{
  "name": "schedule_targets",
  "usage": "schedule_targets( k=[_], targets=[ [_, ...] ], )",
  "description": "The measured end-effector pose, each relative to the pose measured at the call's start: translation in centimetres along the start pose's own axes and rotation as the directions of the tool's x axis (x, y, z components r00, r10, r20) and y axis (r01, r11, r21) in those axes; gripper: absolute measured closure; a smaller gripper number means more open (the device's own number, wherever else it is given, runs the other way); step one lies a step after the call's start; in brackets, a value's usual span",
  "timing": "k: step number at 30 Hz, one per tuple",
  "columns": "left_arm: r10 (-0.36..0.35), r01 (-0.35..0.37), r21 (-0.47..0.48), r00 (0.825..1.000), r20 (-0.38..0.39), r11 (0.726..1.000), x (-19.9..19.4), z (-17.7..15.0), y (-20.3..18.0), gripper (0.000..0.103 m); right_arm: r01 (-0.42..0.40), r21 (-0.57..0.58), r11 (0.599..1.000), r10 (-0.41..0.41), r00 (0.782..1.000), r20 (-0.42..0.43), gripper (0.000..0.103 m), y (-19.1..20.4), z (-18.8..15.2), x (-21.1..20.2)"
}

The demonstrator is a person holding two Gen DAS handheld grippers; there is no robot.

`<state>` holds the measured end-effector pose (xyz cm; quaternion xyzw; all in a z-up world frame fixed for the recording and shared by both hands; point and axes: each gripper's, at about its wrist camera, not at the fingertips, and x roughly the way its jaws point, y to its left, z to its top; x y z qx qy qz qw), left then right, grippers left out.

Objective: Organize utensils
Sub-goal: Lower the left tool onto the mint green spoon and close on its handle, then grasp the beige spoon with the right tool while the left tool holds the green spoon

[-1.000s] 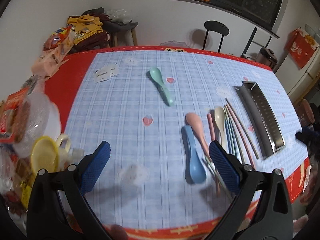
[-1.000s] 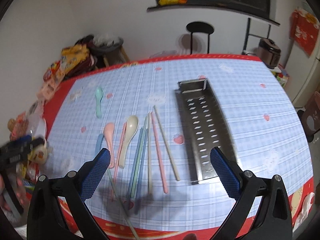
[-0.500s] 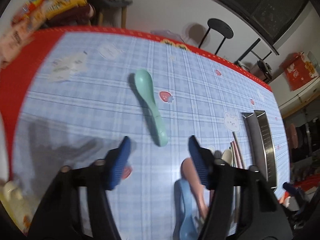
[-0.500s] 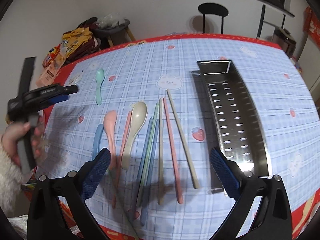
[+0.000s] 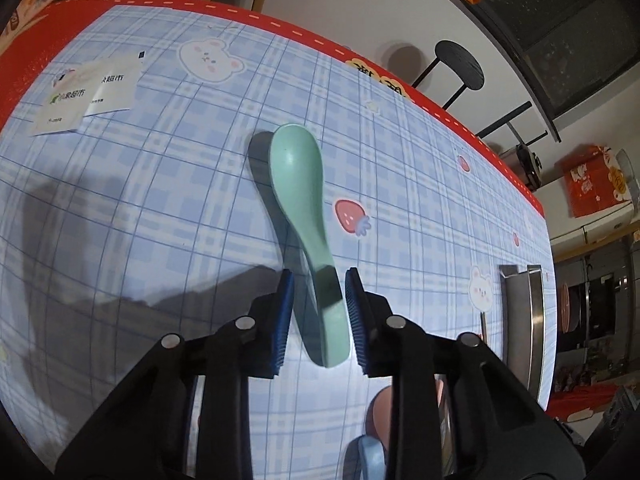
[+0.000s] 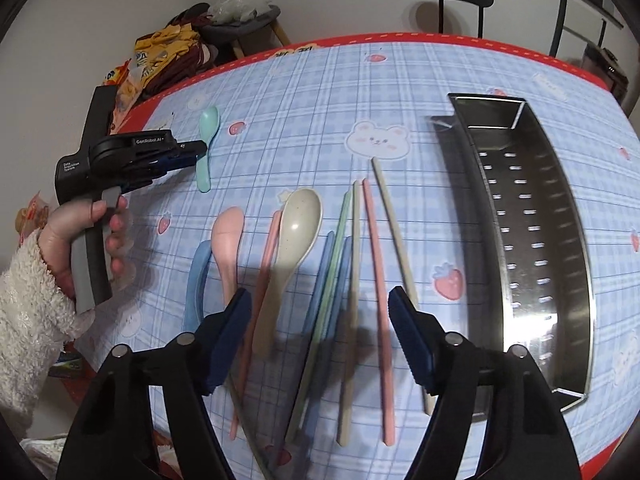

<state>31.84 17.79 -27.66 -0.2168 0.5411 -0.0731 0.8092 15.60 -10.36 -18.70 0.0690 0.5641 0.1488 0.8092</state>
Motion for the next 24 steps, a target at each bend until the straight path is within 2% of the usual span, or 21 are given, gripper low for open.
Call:
schedule_targets(
  k=[10,15,24],
  targets=[
    [-0.009,0.009,0.011,1.000,0.009,1.000,1.1,0.7,-0.5,0.074,0.009,-0.002,1.000,-0.009,1.000,-0.028,0.034,-0.3,0.1,1.1],
    [0.019,-0.019,0.049,1.000,0.004,0.999,1.0,0.3,-0.7,0.081,0.009,0.003,1.000,-0.008,0.999,-0.038,0.035,-0.5,-0.1,1.7],
    [0.024,-0.021,0.086,0.999,-0.025,0.996,-0.3,-2.2,0.5,0.088,-0.038,-0.039,0.999,0.035,0.997,-0.074,0.051,1.2,0.4,4.1]
  ],
)
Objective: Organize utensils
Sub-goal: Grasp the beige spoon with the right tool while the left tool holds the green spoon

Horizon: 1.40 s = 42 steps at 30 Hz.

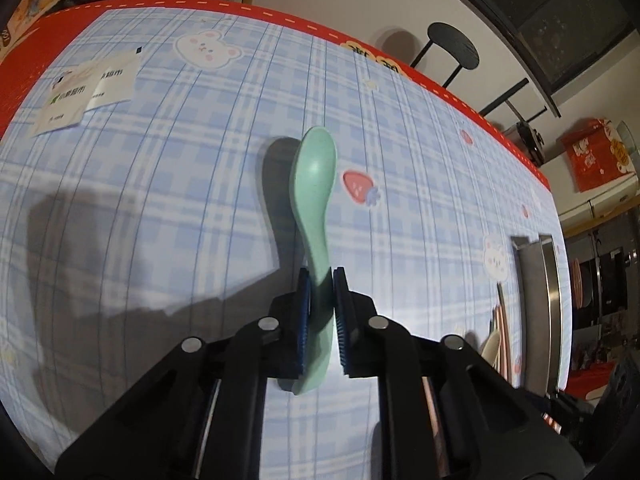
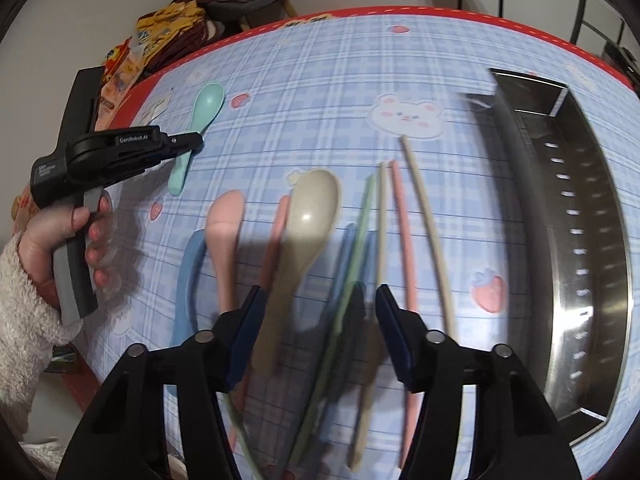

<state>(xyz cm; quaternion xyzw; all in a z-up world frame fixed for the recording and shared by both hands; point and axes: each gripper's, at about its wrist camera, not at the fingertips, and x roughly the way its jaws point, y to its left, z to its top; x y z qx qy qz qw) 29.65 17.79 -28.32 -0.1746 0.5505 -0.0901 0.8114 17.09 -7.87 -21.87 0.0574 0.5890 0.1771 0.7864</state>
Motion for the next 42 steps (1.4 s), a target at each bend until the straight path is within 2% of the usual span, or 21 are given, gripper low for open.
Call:
schedule_targets(
  k=[5,15,19,23,27,35,42],
  targets=[
    [-0.008,0.008,0.002,1.000,-0.014,1.000,-0.9,-2.0,0.5,0.088,-0.015,-0.041,0.999,0.014,1.000,-0.026,0.061,1.3,0.4,1.4],
    [-0.019,0.017,-0.024,0.998,-0.055,1.000,-2.9,-6.9,1.1,0.091,-0.020,-0.016,1.000,0.019,0.999,-0.046,0.074,1.6,0.6,3.1],
    [-0.028,0.025,-0.044,0.997,-0.070,0.999,-3.5,-8.8,1.2,0.092,-0.022,-0.007,1.000,0.021,0.999,-0.040,0.082,1.5,0.5,3.2],
    [-0.018,0.014,-0.045,0.997,-0.078,0.999,-4.0,-10.4,0.9,0.092,-0.023,-0.008,1.000,0.023,0.999,-0.036,0.096,1.7,0.3,3.3],
    [-0.016,0.010,-0.064,0.996,-0.083,0.998,-4.3,-11.7,0.5,0.092,-0.036,-0.010,0.999,0.035,0.999,-0.015,0.096,1.9,-0.3,2.4],
    [-0.057,0.047,-0.111,0.994,-0.092,0.993,-5.6,-14.3,-0.5,0.092,-0.095,0.023,0.995,0.095,0.995,0.026,0.096,1.9,-2.2,-0.4],
    [-0.099,0.094,-0.078,0.993,-0.070,0.993,-8.6,-16.9,-3.6,0.092,-0.126,0.070,0.990,0.126,0.992,0.011,0.096,1.9,-5.9,-1.9]
  ],
)
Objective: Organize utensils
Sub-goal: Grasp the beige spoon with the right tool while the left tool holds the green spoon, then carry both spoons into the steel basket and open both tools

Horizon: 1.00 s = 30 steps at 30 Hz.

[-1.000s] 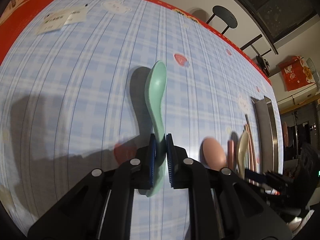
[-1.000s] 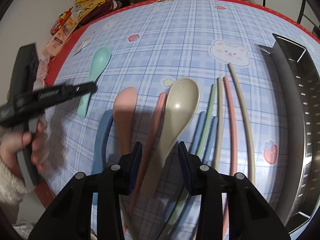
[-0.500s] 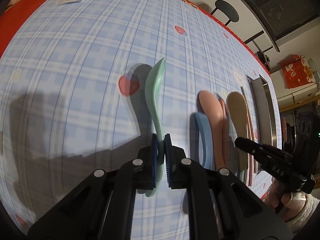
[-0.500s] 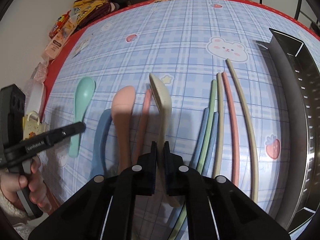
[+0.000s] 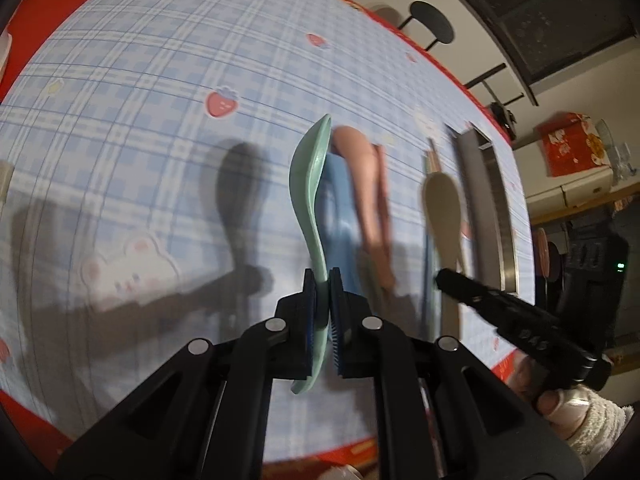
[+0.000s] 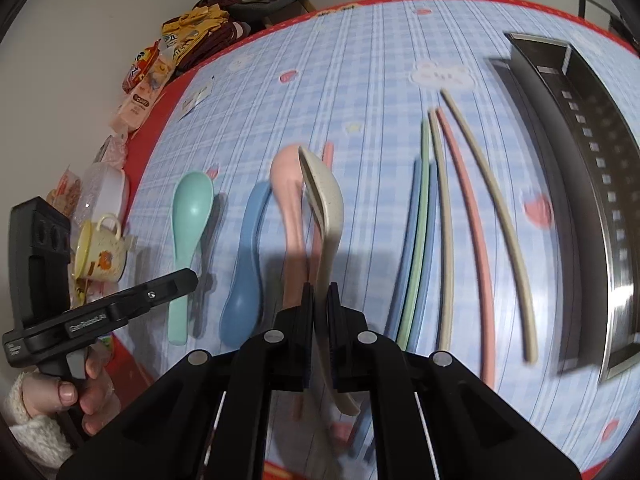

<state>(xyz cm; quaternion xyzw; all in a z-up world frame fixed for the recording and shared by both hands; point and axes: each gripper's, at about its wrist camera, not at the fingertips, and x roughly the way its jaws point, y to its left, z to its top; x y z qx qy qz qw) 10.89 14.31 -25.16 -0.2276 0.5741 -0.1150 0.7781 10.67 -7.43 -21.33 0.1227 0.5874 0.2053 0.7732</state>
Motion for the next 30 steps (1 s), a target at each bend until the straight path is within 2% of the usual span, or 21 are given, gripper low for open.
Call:
schedule_targets(
  k=[6,15,30],
  targets=[
    [-0.018,0.018,0.041,1.000,0.004,0.999,-0.9,-2.8,-3.0,0.092,-0.022,0.029,0.999,0.021,0.999,0.033,0.096,-0.6,-2.2,-2.1],
    [-0.022,0.020,0.088,1.000,0.016,0.996,-1.0,-5.3,-7.0,0.092,-0.035,0.052,0.998,0.031,0.997,0.070,0.096,-2.9,-4.7,-5.2],
    [-0.080,0.081,0.105,0.997,-0.015,0.991,3.4,-6.6,-14.9,0.092,0.016,0.169,0.986,-0.039,0.991,0.132,0.096,-13.2,-5.5,-11.4]
  ],
)
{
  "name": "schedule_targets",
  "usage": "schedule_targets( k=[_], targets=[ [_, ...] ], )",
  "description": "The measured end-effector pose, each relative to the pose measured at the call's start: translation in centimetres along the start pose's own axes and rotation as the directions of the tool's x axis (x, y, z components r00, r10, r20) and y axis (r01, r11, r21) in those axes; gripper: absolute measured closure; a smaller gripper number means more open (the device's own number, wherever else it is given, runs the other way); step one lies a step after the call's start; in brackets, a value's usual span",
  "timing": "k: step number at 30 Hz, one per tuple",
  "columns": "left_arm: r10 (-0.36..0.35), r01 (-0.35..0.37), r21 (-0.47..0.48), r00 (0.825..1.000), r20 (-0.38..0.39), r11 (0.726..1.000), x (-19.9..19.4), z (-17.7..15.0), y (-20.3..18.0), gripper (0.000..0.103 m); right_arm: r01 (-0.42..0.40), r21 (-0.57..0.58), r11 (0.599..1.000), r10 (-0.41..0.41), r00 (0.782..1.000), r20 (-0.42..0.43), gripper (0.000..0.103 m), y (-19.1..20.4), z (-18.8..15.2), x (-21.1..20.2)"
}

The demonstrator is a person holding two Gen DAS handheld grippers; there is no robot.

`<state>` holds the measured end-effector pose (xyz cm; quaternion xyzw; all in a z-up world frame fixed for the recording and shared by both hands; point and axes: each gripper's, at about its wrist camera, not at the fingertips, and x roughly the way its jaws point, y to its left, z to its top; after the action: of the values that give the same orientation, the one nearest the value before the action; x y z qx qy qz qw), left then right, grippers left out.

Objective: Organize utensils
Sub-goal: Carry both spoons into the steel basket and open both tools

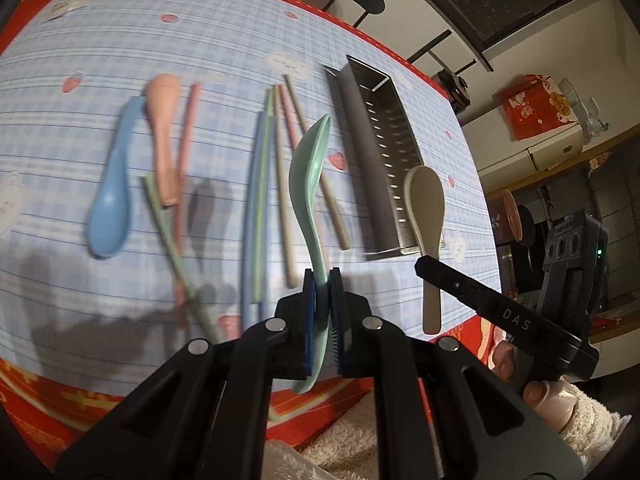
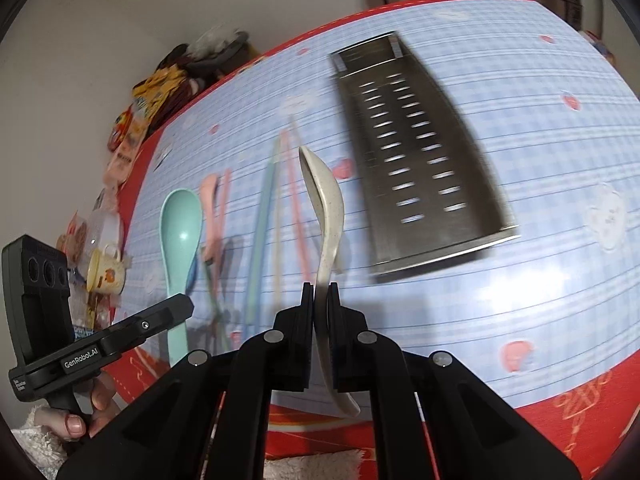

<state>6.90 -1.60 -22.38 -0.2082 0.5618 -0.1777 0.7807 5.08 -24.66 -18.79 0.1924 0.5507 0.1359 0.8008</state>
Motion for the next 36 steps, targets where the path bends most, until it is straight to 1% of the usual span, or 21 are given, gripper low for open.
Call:
schedule_targets(
  k=[4,8,10,13,17,21,26,30,33,36],
  targets=[
    [-0.021,0.021,-0.005,1.000,-0.003,1.000,1.9,1.0,-1.8,0.092,0.015,0.007,1.000,-0.015,0.999,0.033,0.096,-2.4,1.9,-1.0],
    [-0.085,0.085,-0.051,0.996,0.008,0.995,4.0,2.7,-3.6,0.092,0.016,0.011,1.000,-0.016,0.998,0.055,0.096,-4.1,4.3,-1.4],
    [-0.127,0.128,-0.067,0.992,0.016,0.989,5.3,3.7,-4.9,0.092,0.011,0.009,1.000,-0.011,0.998,0.057,0.096,-4.9,5.4,-1.4],
    [-0.167,0.168,-0.076,0.986,0.017,0.983,7.3,4.8,-6.7,0.092,-0.003,-0.003,1.000,0.003,0.999,0.048,0.096,-5.7,6.7,-1.0],
    [-0.215,0.213,-0.133,0.977,0.006,0.968,10.3,5.8,-7.8,0.092,-0.012,-0.019,1.000,0.013,0.999,0.040,0.096,-6.6,7.8,-0.6],
    [-0.217,0.213,-0.176,0.976,-0.006,0.961,12.6,6.6,-8.3,0.092,-0.026,0.000,1.000,0.026,0.999,0.025,0.096,-7.5,8.5,-0.1],
    [-0.191,0.183,-0.184,0.981,-0.031,0.966,14.5,7.3,-8.7,0.092,-0.037,0.005,0.999,0.037,0.999,0.005,0.096,-7.8,8.8,0.9],
    [-0.180,0.167,-0.196,0.983,-0.047,0.966,15.2,7.8,-8.1,0.093,-0.046,0.007,0.999,0.047,0.999,-0.009,0.096,-7.4,9.0,2.1],
    [-0.178,0.166,-0.200,0.983,-0.044,0.966,14.7,8.1,-7.8,0.090,-0.054,0.005,0.999,0.054,0.998,-0.017,0.096,-7.0,9.2,2.6],
    [-0.176,0.170,-0.194,0.984,-0.011,0.966,13.1,8.4,-7.5,0.084,-0.056,0.023,0.998,0.057,0.998,-0.020,0.092,-6.9,9.4,2.9]
  ],
)
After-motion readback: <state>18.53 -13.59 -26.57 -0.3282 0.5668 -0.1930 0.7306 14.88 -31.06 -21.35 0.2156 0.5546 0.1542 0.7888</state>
